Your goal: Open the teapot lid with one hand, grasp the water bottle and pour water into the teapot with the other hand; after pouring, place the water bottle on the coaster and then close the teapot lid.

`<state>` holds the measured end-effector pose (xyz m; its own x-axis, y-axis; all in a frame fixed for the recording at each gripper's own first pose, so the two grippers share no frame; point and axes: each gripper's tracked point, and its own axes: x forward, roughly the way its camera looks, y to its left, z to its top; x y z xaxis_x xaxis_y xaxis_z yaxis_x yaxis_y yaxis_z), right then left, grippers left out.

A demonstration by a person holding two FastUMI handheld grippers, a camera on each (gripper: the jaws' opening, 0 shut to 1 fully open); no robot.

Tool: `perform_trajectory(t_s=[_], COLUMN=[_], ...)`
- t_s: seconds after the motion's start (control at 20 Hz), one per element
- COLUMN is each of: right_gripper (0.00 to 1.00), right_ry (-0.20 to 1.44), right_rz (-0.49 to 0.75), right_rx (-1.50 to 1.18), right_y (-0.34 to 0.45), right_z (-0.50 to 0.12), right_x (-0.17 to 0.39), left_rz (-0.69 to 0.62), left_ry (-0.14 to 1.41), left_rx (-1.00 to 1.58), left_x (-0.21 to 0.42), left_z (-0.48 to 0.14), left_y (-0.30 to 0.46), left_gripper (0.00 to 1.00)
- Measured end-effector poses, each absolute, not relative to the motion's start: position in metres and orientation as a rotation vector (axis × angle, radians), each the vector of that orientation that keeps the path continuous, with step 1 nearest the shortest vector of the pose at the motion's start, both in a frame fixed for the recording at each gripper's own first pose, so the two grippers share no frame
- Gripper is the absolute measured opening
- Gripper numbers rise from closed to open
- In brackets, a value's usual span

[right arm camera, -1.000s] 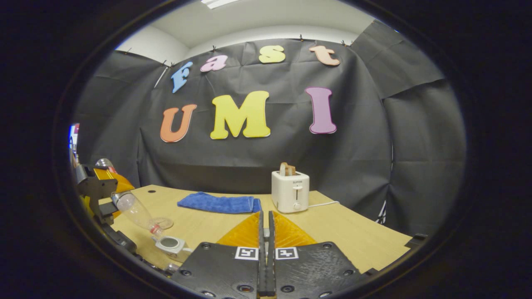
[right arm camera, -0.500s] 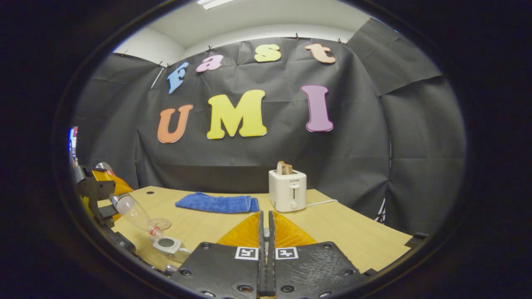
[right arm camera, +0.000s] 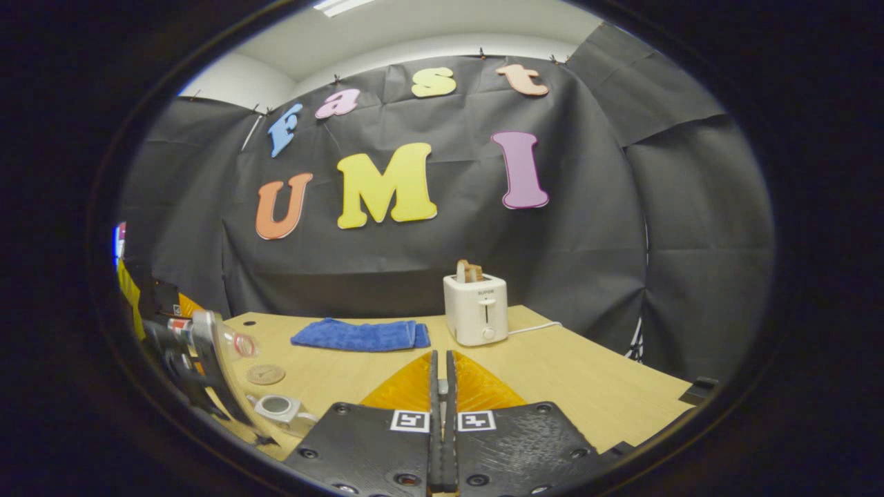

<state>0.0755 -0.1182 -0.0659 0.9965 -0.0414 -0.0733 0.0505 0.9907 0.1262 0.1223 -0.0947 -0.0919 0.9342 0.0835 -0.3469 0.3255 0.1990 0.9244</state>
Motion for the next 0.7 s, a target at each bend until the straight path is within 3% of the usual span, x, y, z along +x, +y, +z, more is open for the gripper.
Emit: perform_trajectory(t_s=[0.45,0.7], right_gripper=[0.00,0.00], right_ry=[0.087,0.101], right_rz=[-0.031,-0.038], right_rx=[0.103,0.099], right_y=[-0.106,-0.104], right_z=[-0.075,-0.082], right_x=[0.077,0.081], left_rz=[-0.133,-0.081], left_ry=[0.357,0.268], left_rx=[0.685,0.487], left_x=[0.162,0.190], left_z=[-0.131,-0.125], left_y=[-0.089,-0.079], left_gripper=[0.76,0.76])
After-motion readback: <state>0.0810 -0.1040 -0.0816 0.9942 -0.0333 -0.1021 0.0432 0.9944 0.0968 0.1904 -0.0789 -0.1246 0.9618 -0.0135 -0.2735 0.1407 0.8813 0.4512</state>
